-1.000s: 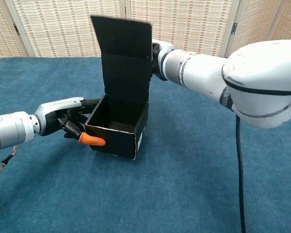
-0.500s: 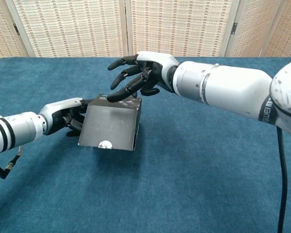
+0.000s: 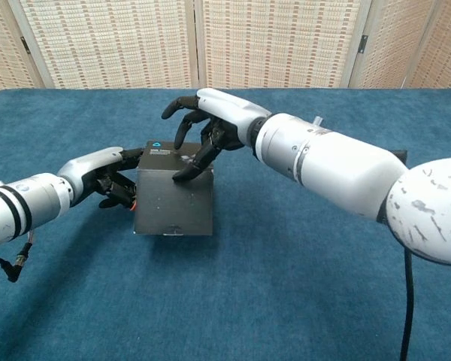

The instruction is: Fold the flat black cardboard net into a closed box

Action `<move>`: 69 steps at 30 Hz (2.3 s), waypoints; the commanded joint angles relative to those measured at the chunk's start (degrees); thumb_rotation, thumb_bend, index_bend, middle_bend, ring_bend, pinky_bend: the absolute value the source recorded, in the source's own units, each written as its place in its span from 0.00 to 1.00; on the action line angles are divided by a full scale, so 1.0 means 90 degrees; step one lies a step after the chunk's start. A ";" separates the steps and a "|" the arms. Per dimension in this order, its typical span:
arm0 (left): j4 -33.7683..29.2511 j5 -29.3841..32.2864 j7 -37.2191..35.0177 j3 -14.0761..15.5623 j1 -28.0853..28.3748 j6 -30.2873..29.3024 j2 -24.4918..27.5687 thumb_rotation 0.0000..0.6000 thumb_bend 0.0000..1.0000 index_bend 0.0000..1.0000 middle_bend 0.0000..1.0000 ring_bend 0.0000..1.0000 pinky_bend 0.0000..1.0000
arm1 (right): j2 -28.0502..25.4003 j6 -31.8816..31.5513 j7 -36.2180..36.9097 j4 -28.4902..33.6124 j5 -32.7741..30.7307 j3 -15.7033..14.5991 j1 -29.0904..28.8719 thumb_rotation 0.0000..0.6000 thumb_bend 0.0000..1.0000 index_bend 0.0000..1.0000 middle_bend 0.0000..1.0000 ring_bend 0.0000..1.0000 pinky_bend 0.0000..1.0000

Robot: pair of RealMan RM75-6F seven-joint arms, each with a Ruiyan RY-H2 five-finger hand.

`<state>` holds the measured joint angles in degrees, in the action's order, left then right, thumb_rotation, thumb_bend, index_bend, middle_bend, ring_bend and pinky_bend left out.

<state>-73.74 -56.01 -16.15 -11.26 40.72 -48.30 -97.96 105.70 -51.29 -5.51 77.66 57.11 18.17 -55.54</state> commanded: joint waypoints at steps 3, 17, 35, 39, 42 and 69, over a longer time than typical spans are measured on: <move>-0.0267 0.0164 0.0397 -0.0046 0.0000 0.0121 0.0144 1.00 0.22 0.04 0.23 0.73 0.90 | 0.0062 -0.0082 -0.0247 -0.0236 0.0247 -0.0167 0.0001 1.00 0.00 0.21 0.35 0.70 1.00; -0.1310 0.0335 0.2159 0.0299 0.0131 0.0117 0.1090 1.00 0.21 0.00 0.00 0.68 0.86 | 0.0162 -0.0130 -0.0332 -0.0475 0.0642 -0.0282 0.0070 1.00 0.00 0.21 0.34 0.70 1.00; -0.1840 0.1744 0.4488 0.0364 0.0330 -0.1093 0.1756 1.00 0.21 0.00 0.00 0.62 0.84 | 0.0458 -0.0240 -0.0438 -0.1192 0.1711 -0.0653 -0.0002 1.00 0.00 0.21 0.33 0.70 1.00; -0.2100 0.1630 0.4393 0.0219 0.0144 -0.1555 0.2006 1.00 0.20 0.00 0.00 0.61 0.84 | 0.0567 -0.0411 -0.0634 -0.1573 0.2164 -0.0893 -0.0031 1.00 0.00 0.21 0.33 0.70 1.00; -0.2363 0.1480 0.4136 0.0068 -0.0031 -0.1794 0.2246 1.00 0.21 0.00 0.00 0.61 0.84 | 0.0792 -0.0735 -0.0684 -0.2163 0.2708 -0.1178 -0.0026 1.00 0.00 0.27 0.35 0.70 1.00; -0.2859 0.0442 0.3871 0.0173 -0.0719 -0.2351 0.2698 1.00 0.21 0.00 0.00 0.50 0.81 | 0.1200 -0.2745 0.0287 -0.3741 0.3874 -0.1200 0.0251 1.00 0.19 0.24 0.30 0.74 1.00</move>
<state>-99.37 -51.77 18.42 -9.80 34.47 -69.13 -73.72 118.16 -74.76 -2.29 42.11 91.68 6.94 -54.13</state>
